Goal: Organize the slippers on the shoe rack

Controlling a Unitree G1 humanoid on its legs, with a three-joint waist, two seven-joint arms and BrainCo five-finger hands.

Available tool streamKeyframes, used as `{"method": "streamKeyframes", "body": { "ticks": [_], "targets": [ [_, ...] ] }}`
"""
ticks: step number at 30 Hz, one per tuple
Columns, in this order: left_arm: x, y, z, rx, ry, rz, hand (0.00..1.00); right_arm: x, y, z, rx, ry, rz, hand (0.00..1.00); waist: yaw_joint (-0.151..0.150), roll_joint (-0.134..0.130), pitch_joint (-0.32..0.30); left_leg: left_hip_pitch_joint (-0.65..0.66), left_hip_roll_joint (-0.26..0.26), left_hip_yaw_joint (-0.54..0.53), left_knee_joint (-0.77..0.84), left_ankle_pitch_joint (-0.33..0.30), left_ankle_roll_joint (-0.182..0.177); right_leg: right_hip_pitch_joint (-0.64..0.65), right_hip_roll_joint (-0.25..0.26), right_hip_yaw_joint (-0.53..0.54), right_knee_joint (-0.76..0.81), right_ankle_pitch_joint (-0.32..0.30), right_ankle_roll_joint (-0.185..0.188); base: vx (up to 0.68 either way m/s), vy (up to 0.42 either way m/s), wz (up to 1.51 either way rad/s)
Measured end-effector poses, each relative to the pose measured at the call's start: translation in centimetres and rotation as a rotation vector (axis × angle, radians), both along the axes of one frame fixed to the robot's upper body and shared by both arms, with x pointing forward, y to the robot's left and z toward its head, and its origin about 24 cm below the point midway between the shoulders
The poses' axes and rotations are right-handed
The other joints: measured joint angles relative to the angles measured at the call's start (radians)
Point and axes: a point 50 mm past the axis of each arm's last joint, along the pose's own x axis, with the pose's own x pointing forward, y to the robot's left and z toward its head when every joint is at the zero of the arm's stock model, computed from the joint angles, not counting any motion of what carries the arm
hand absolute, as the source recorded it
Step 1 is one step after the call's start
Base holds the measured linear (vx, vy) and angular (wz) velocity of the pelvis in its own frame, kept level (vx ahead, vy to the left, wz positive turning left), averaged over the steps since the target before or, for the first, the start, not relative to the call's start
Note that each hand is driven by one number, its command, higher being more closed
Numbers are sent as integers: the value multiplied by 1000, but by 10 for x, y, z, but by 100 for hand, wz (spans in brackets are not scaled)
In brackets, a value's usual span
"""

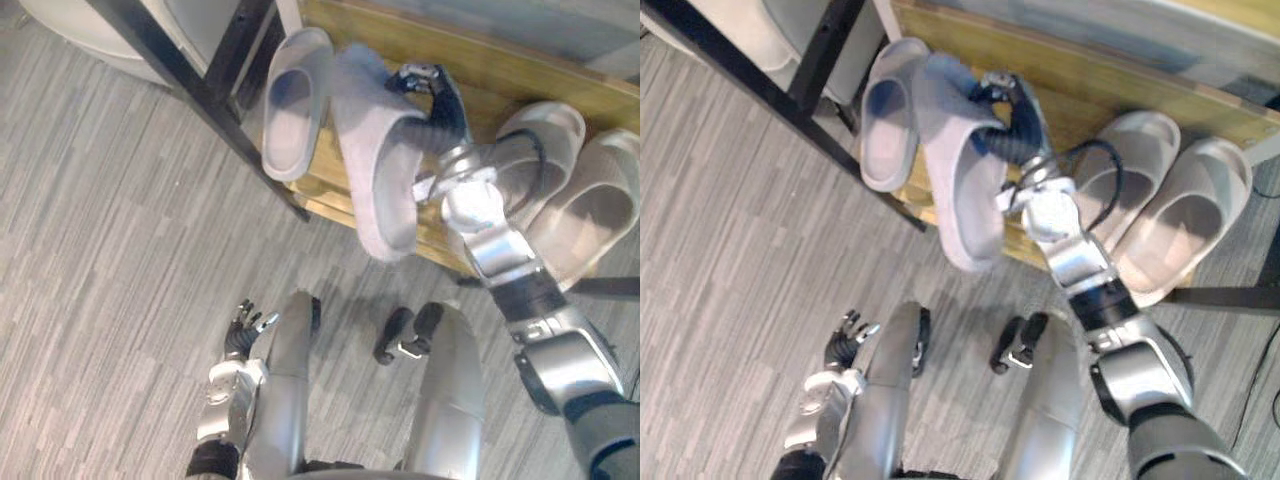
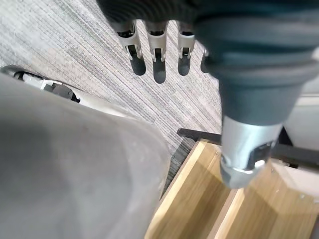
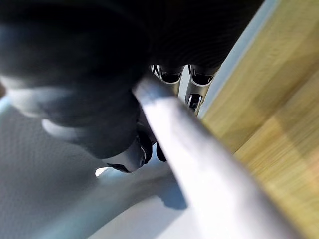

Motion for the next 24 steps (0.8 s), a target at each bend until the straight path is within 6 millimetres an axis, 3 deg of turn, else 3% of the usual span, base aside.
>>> {"method": "streamKeyframes", "body": {
  "ticks": [1,2,4,6,10,11,18,24],
  "targets": [
    [0,10,-10,44,78,67,0,3,4,5,26,-2,-1,100,-3,-6,-2,-11,1,-2,-3,6,-9,-10,-1,-3,1,1,-1,-9,-66,10],
    [4,28,-20,90,186,141,0,9,14,13,67,-5,10,100,-16,-48,-2,-41,3,-5,-3,14,-24,-41,-3,-7,8,2,-4,-9,-75,10],
    [11,37,-23,121,256,170,0,15,22,26,111,-9,9,100,-28,-99,8,-82,3,-26,17,23,-40,-79,-2,-21,26,10,-20,0,-66,14],
    [24,36,-16,133,239,167,0,25,11,27,178,30,-56,100,-28,-113,13,-119,0,-40,42,26,-47,-103,-2,-18,50,10,-34,7,-36,24],
    [26,34,-15,139,238,182,0,37,13,15,242,106,-113,100,-26,-112,13,-124,0,-26,42,34,-43,-109,-2,-1,49,9,-33,-3,-2,3],
    [27,34,-15,136,242,189,0,40,10,16,250,110,-140,0,-25,-112,12,-126,-1,-24,35,41,-37,-109,-4,0,42,4,-24,-19,-18,6],
    [29,29,-15,144,254,189,0,46,0,18,361,140,-196,0,-16,-105,7,-129,-5,-22,16,55,-38,-112,-7,-2,33,9,-35,-4,-22,4],
    [28,23,-18,137,258,181,0,49,-4,11,378,167,-231,0,-14,-65,-22,-130,-3,-21,12,55,-39,-114,-6,-3,30,15,-46,10,-5,0]
  ]
}}
